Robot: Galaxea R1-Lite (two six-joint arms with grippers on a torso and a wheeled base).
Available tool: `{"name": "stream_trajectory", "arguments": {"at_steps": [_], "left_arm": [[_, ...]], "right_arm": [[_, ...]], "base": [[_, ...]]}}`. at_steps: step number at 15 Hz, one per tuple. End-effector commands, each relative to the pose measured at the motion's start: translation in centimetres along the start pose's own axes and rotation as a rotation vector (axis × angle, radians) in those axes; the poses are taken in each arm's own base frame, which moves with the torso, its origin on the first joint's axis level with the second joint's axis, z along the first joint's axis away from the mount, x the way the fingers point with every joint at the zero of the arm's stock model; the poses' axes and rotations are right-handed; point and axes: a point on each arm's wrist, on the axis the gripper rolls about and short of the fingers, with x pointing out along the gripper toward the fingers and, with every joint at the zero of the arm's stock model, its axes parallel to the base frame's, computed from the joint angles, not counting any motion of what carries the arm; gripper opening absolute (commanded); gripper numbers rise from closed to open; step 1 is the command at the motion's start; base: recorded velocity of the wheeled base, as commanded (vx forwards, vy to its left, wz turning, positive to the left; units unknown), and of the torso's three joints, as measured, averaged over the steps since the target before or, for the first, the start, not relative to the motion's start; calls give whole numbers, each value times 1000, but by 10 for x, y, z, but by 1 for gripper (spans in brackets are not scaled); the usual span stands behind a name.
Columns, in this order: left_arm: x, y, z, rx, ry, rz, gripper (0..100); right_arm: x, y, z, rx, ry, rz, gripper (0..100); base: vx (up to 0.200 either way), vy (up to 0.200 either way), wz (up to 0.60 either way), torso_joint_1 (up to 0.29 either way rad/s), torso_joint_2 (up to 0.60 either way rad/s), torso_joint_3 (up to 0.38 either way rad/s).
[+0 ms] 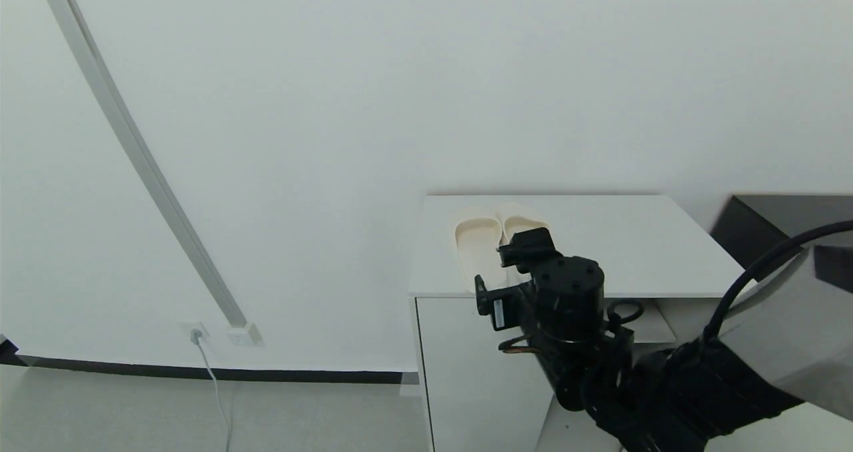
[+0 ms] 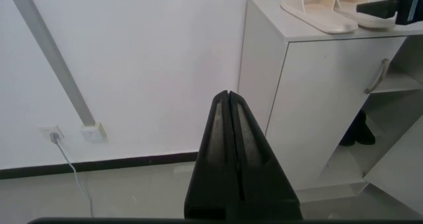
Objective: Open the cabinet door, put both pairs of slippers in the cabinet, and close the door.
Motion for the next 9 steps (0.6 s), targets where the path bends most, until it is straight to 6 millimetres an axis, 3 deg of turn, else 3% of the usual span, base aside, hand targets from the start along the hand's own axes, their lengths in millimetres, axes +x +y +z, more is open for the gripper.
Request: {"name": "stream_trajectory", "arguments": {"at_steps": [1, 3, 9], "left_arm": [[0, 0, 1, 0, -2, 1, 0], [0, 0, 0, -1, 1, 1, 0], [0, 0, 1, 0, -1, -1, 0]], "right_arm": [[-2, -2, 49, 94, -19, 0, 100], [-3, -4, 68, 134, 41, -8, 100], [1, -10, 55, 131, 103, -33, 100]], "base": [[0, 0, 0, 0, 0, 0], [0, 0, 0, 0, 0, 0], [0, 0, 0, 0, 0, 0]]}}
